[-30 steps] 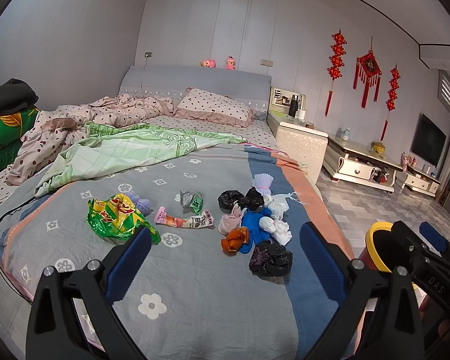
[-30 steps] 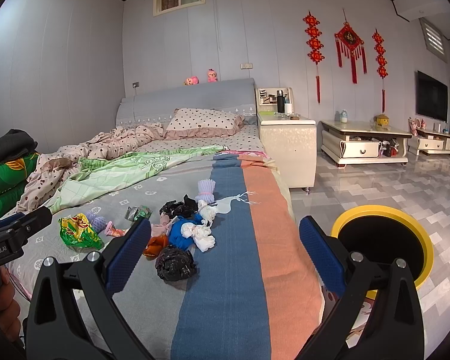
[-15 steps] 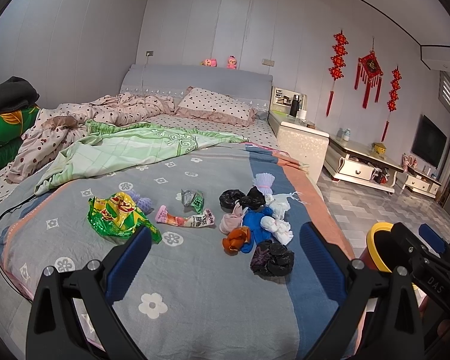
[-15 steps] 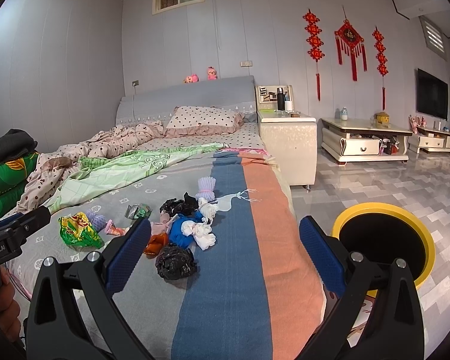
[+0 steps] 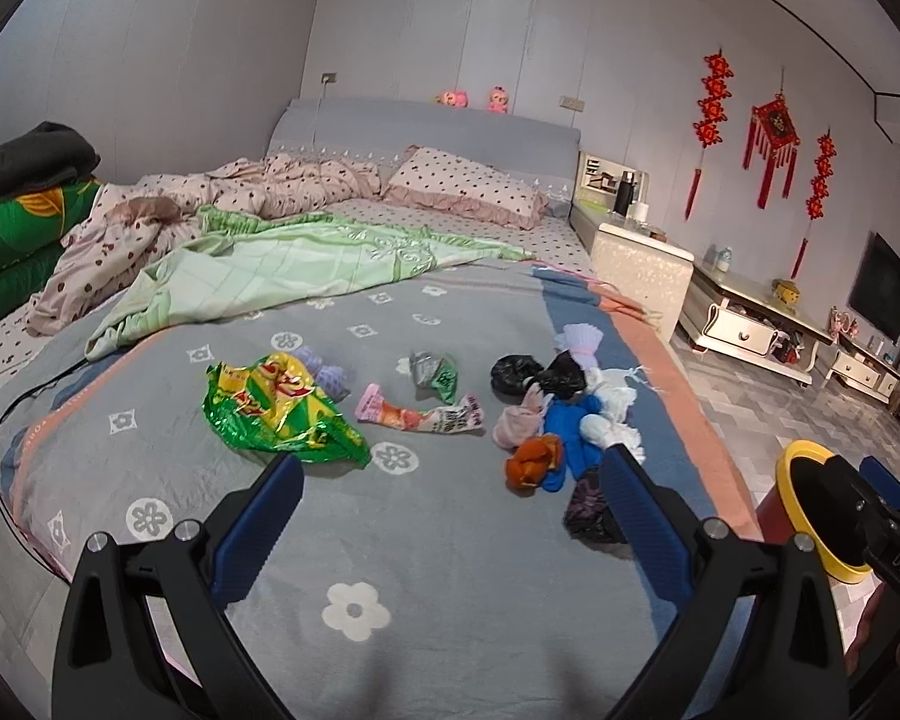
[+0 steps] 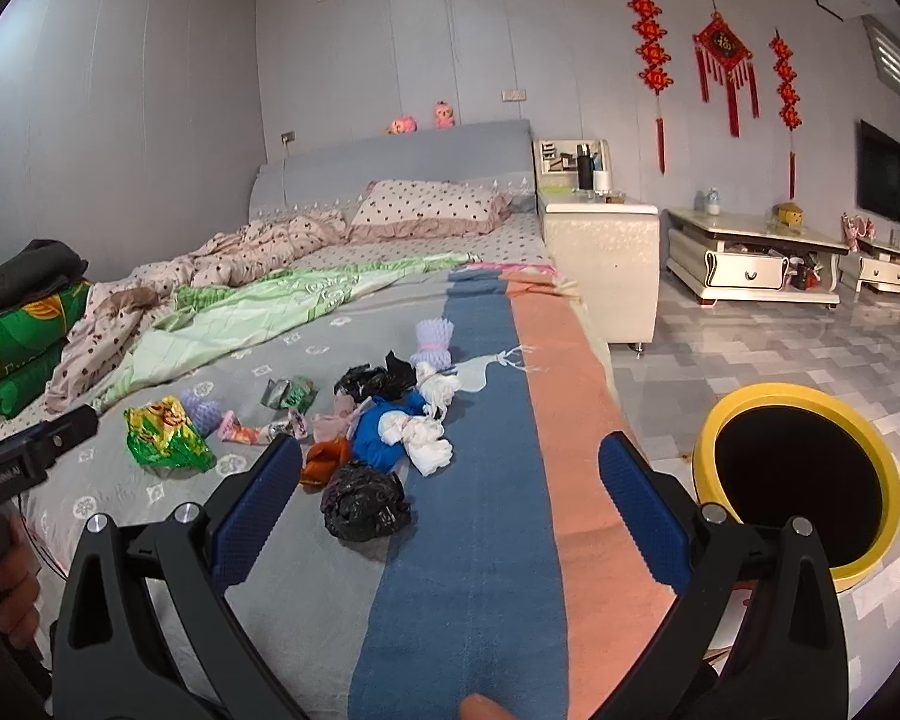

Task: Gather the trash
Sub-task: 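Grasp the green-yellow snack bag with the left tool while the right tool grasps the black plastic bag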

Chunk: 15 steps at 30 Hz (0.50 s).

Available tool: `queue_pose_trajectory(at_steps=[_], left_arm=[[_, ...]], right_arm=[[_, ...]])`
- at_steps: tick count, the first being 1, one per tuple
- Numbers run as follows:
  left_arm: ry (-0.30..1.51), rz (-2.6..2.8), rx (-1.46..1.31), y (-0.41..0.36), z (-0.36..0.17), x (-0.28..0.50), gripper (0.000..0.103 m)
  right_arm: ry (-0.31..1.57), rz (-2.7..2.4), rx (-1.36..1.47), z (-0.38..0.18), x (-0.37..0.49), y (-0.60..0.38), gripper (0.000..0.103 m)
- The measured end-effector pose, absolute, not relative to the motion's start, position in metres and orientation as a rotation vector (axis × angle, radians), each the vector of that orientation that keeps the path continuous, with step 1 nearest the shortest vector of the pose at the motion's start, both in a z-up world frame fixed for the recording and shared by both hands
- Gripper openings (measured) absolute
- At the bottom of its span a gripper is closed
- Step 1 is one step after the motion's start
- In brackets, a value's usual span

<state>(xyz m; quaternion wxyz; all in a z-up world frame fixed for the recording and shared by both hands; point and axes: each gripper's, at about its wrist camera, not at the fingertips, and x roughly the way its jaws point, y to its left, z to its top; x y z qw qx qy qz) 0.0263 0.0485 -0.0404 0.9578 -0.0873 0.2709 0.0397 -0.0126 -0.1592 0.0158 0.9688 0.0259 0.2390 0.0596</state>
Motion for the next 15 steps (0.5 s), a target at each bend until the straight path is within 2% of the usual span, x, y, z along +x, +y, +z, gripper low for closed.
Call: queue_pose_trajectory(at_steps=[15], left_arm=[[0.686,0.224,-0.197,0.158,-0.087,0.087,0.096]], right_arm=[[0.66,0.303,-0.04,-0.03,0.057,-0.114,0.095]])
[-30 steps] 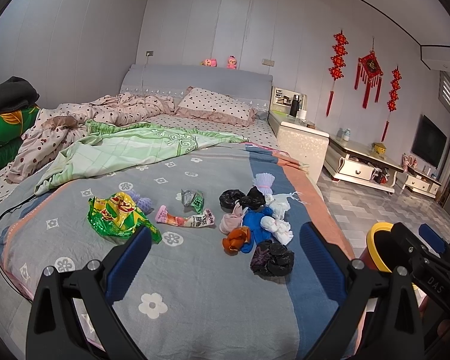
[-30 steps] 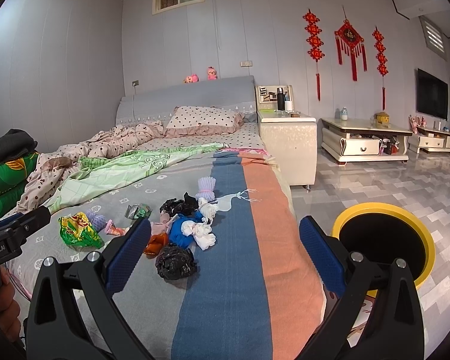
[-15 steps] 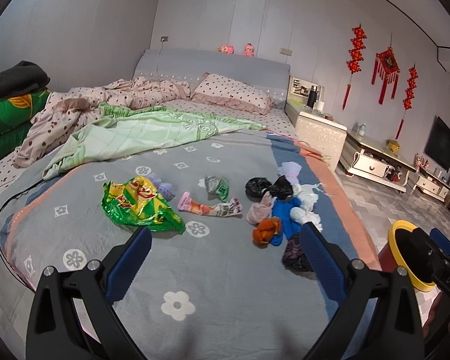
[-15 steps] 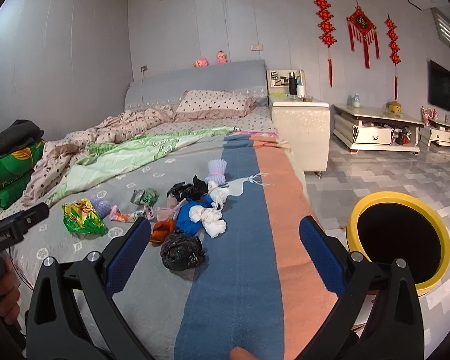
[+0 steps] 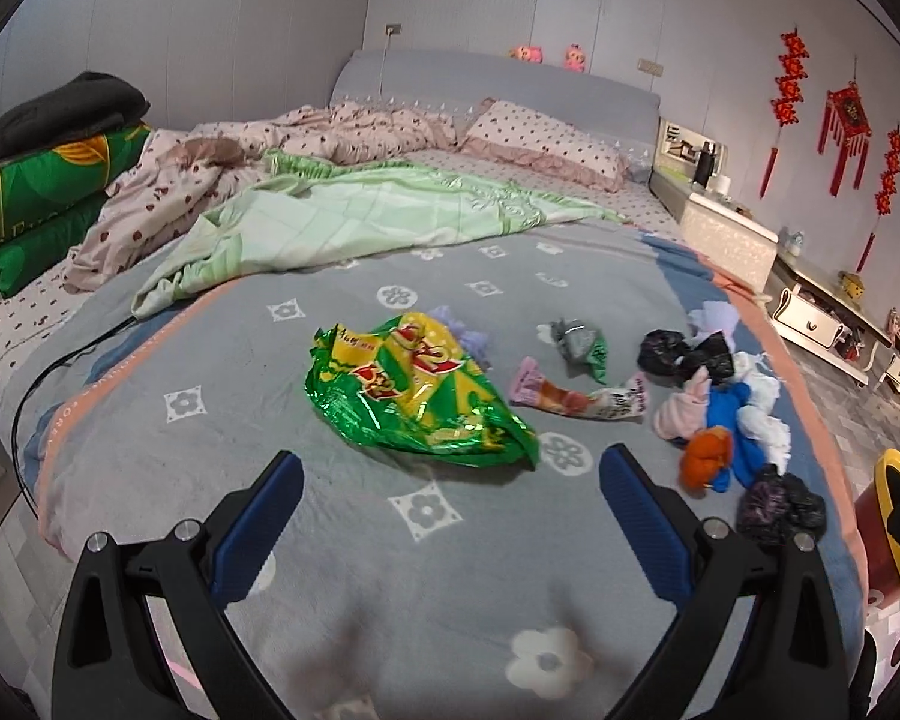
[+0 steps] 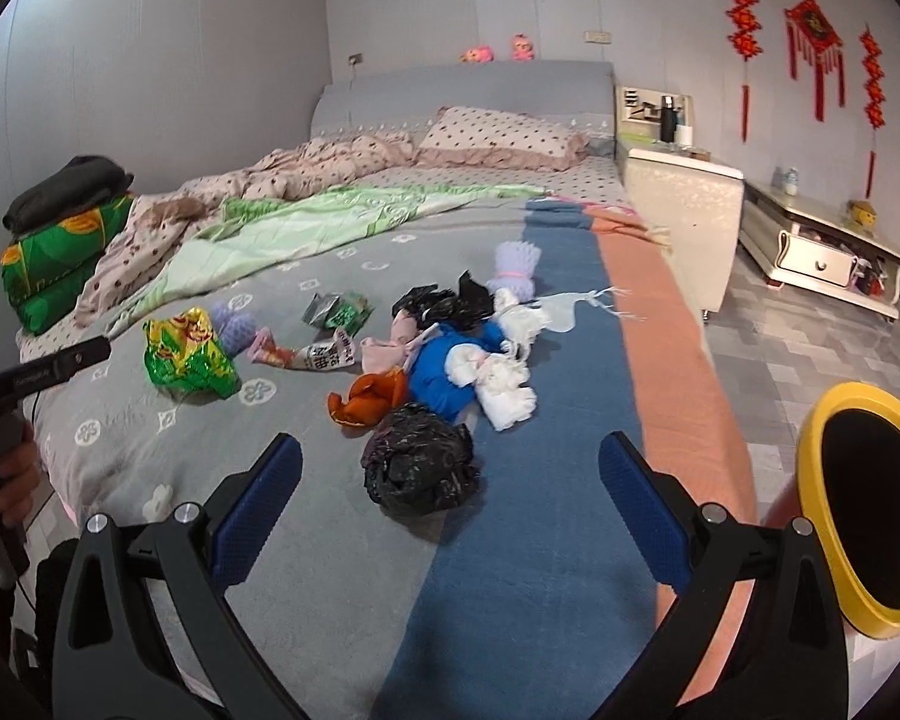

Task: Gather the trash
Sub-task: 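Grasp the green-yellow snack bag with the left tool while the right tool grasps the black plastic bag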

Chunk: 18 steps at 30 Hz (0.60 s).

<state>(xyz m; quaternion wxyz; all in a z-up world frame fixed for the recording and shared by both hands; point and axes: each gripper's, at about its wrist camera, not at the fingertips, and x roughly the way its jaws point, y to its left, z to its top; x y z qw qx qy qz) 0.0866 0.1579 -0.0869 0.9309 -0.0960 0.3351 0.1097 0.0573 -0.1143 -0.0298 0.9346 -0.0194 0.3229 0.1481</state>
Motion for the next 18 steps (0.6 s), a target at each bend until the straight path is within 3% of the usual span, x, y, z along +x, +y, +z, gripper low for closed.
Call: queue_pose_trajectory(at_steps=[18], left_arm=[[0.843,0.287,-0.349,0.25,-0.152,0.162,0.096]], right_arm=[[0.788,0.302,-0.053,-0.078,0.123,-0.084,0.095]])
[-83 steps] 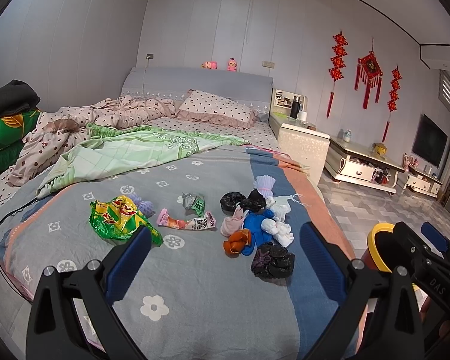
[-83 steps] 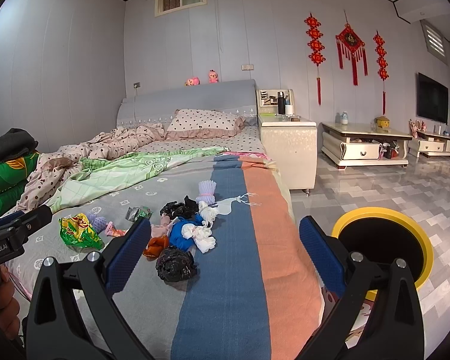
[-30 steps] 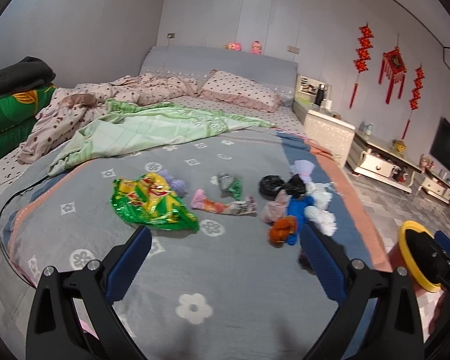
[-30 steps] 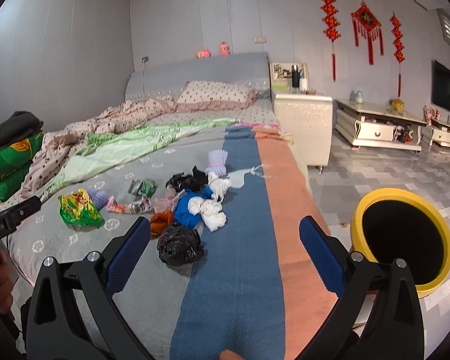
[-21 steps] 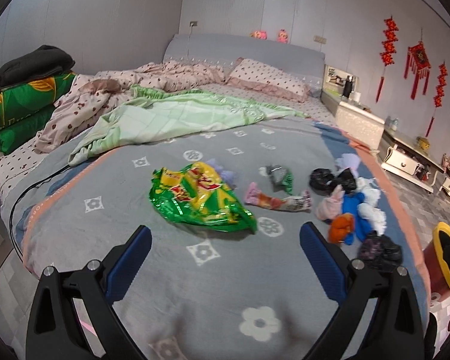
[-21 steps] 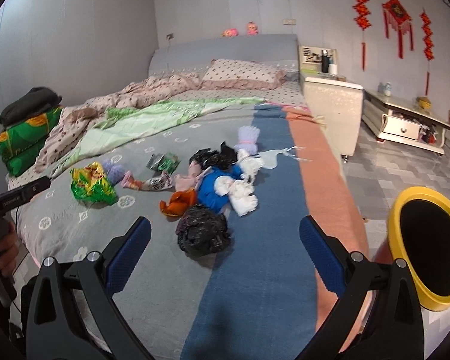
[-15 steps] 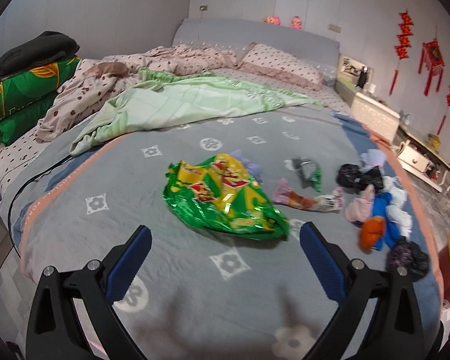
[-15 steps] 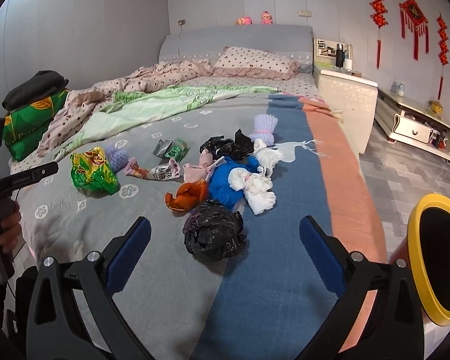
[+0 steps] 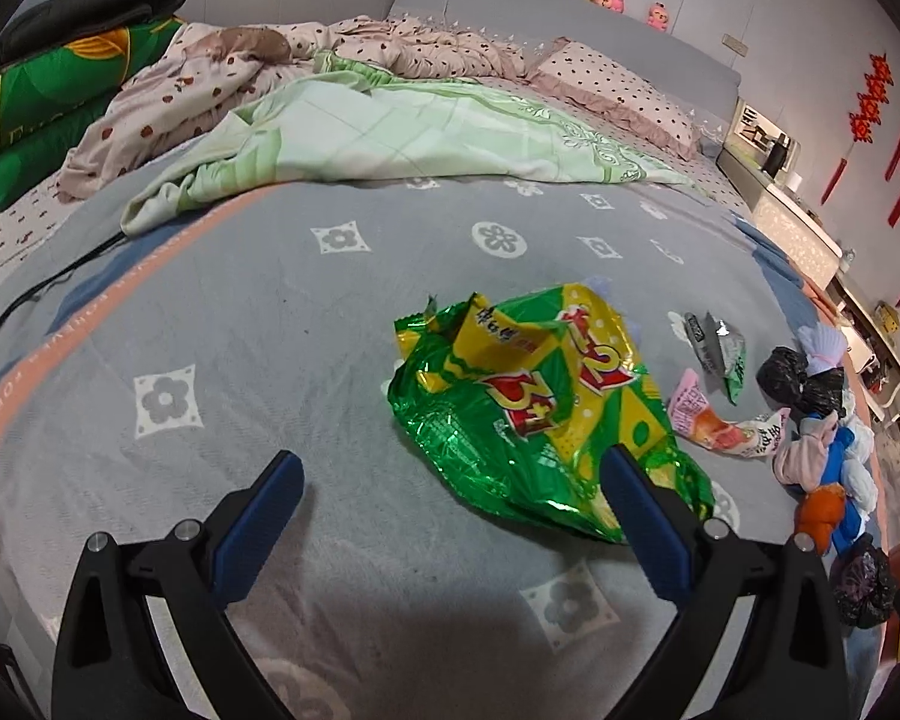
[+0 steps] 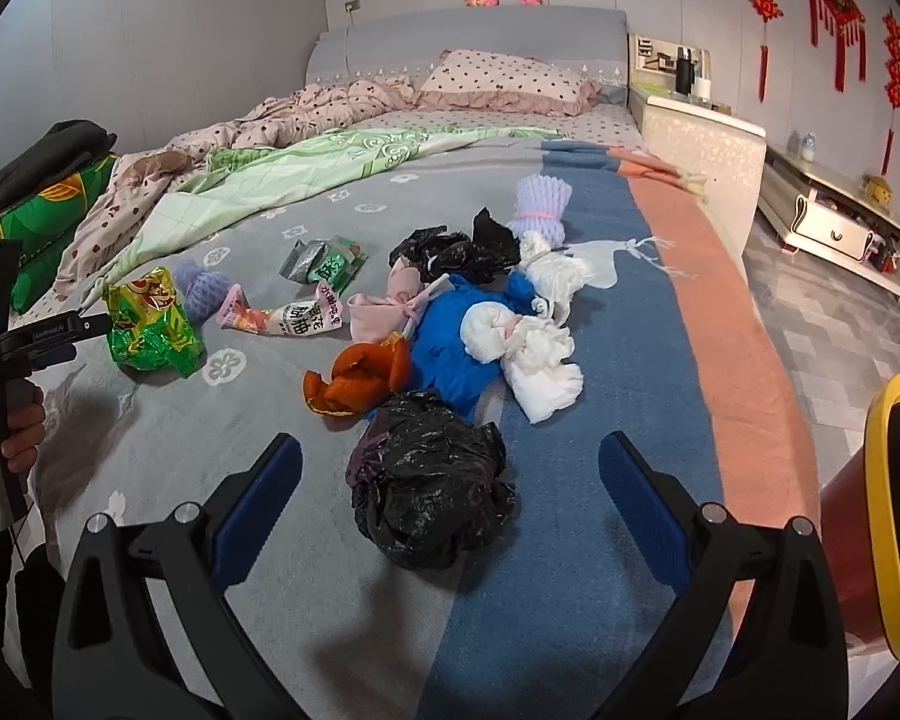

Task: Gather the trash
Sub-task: 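Grasp the green-yellow snack bag with the left tool while the right tool grasps the black plastic bag, then carry the snack bag and black bag in both tools over the yellow bin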

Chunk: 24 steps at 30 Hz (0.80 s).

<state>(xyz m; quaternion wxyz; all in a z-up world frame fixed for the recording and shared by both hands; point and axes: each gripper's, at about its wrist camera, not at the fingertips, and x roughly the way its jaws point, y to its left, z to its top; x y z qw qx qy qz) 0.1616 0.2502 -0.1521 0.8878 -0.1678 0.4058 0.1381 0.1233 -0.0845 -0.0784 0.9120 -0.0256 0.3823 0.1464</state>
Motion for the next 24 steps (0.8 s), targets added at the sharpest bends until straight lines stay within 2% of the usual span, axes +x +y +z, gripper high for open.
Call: queue_pose_trajectory(at_steps=[9,11,14,15,16,17,18,22,23,24], left_arm=[[0.866,0.224,-0.363,0.241,-0.164,0.183,0.096],[0.868,0.205,-0.347,0.236,-0.167,0.189,0.093],[0.88,0.183,-0.318,0.227,-0.171,0.195,0.078],[0.885,0.175,-0.319,0.225,-0.173,0.196,0.07],[0.888,0.166,-0.315,0.223,-0.175,0.198,0.064],[0.888,0.161,-0.305,0.22,-0.176,0.199,0.061],[0.886,0.158,-0.289,0.217,-0.178,0.201,0.056],[0.866,0.14,-0.285,0.214,-0.179,0.201,0.044],[0.861,0.134,-0.286,0.213,-0.178,0.201,0.037],[0.856,0.129,-0.287,0.211,-0.178,0.2,0.03]], right_arm=[[0.804,0.313,-0.052,-0.09,0.137,-0.075,0.095],[0.814,0.314,-0.056,-0.096,0.142,-0.074,0.095],[0.825,0.317,-0.051,-0.101,0.148,-0.072,0.095],[0.827,0.32,-0.049,-0.102,0.148,-0.071,0.094],[0.837,0.325,-0.048,-0.105,0.15,-0.071,0.091],[0.844,0.326,-0.05,-0.107,0.151,-0.068,0.082],[0.853,0.326,-0.053,-0.109,0.152,-0.067,0.077],[0.886,0.336,-0.051,-0.117,0.155,-0.065,0.057],[0.886,0.339,-0.051,-0.117,0.155,-0.065,0.049],[0.881,0.339,-0.052,-0.117,0.155,-0.065,0.048]])
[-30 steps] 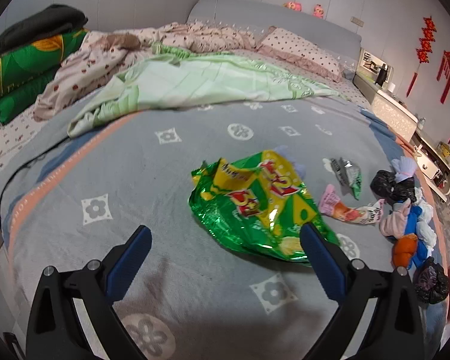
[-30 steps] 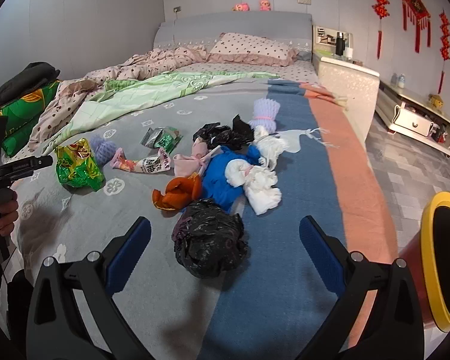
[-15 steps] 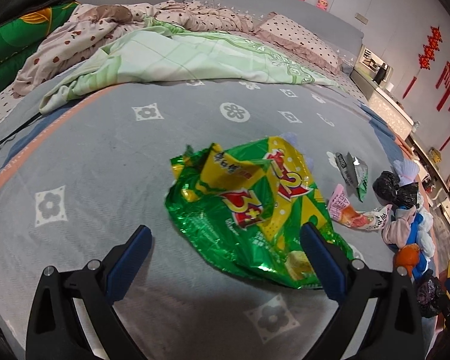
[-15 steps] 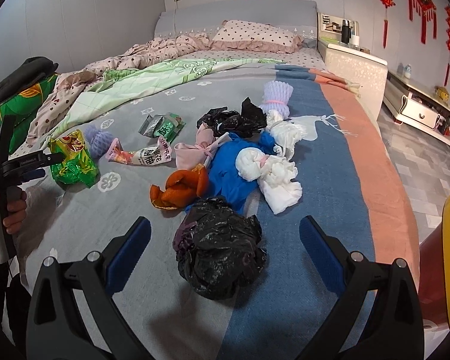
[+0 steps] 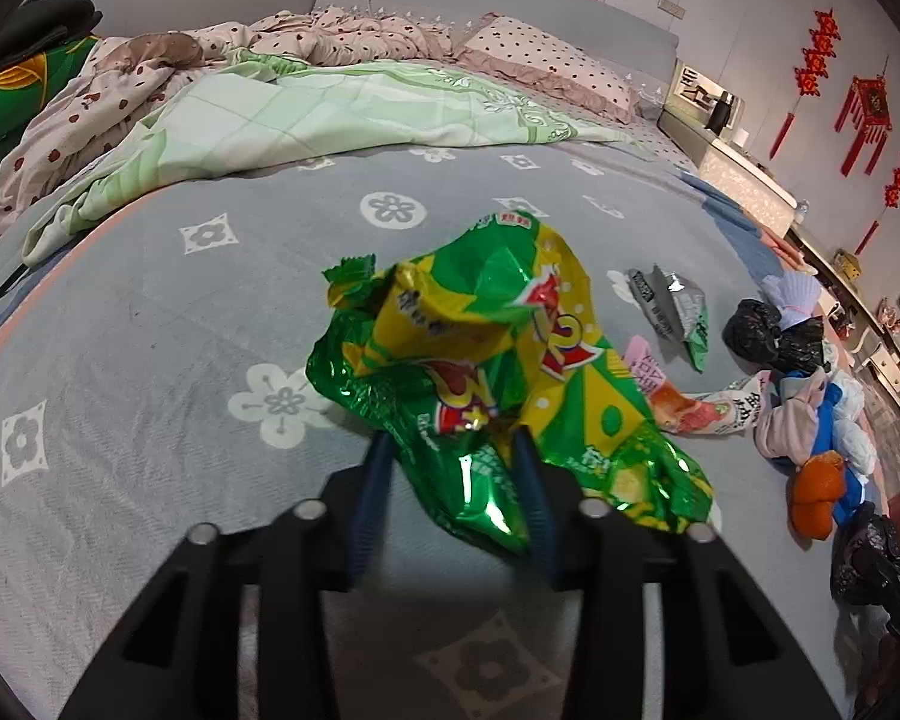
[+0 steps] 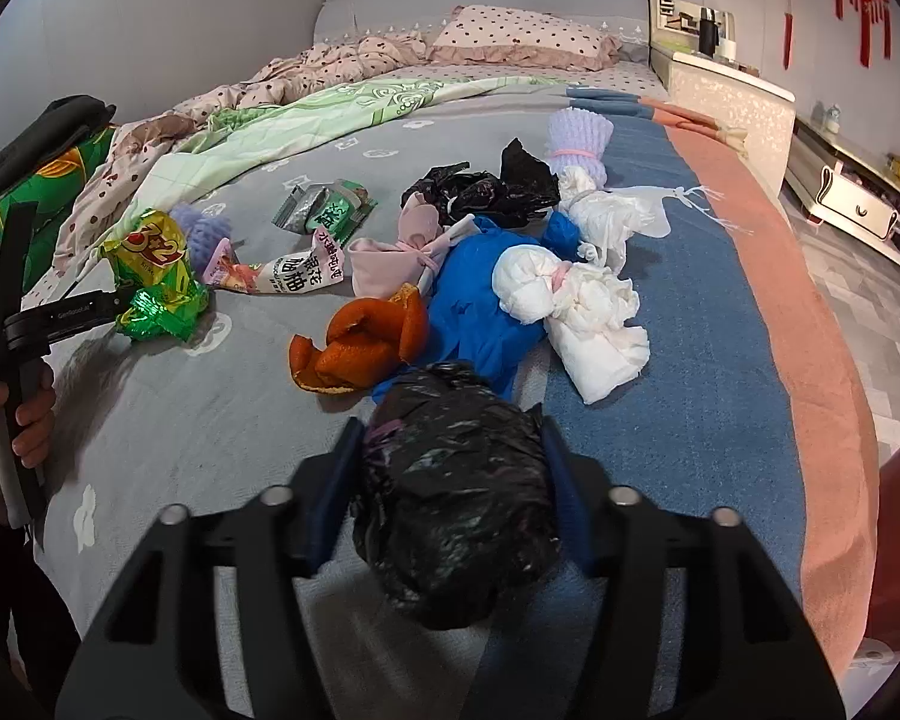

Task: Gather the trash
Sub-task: 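Carry the snack bag and black bag in both tools over the yellow bin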

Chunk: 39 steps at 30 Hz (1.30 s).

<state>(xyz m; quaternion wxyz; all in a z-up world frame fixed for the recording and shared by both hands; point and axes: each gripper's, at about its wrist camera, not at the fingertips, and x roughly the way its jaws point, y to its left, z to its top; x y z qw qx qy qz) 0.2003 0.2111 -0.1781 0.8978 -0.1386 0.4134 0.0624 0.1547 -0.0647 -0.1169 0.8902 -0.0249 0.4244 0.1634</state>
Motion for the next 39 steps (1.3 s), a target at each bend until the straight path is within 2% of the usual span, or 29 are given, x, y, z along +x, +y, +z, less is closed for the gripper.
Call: queue_pose_trajectory(at_steps=[5,9,24,39], left_arm=[[0.835,0.125,-0.307,0.212,-0.175,0.2,0.021],[0.79,0.125,-0.314,0.214,-0.16,0.189,0.016],[0.636,0.089,-0.292,0.209,-0.075,0.127,0.015],[0.506,-0.064,-0.201,0.106,0.026,0.089,0.015]], right_arm=[[0.883,0.365,-0.052,-0.117,0.153,-0.064,0.038],[0.855,0.373,-0.049,-0.106,0.144,-0.066,0.037],[0.734,0.416,0.006,-0.04,0.092,-0.088,0.037],[0.594,0.399,0.147,0.04,0.047,-0.162,0.037]])
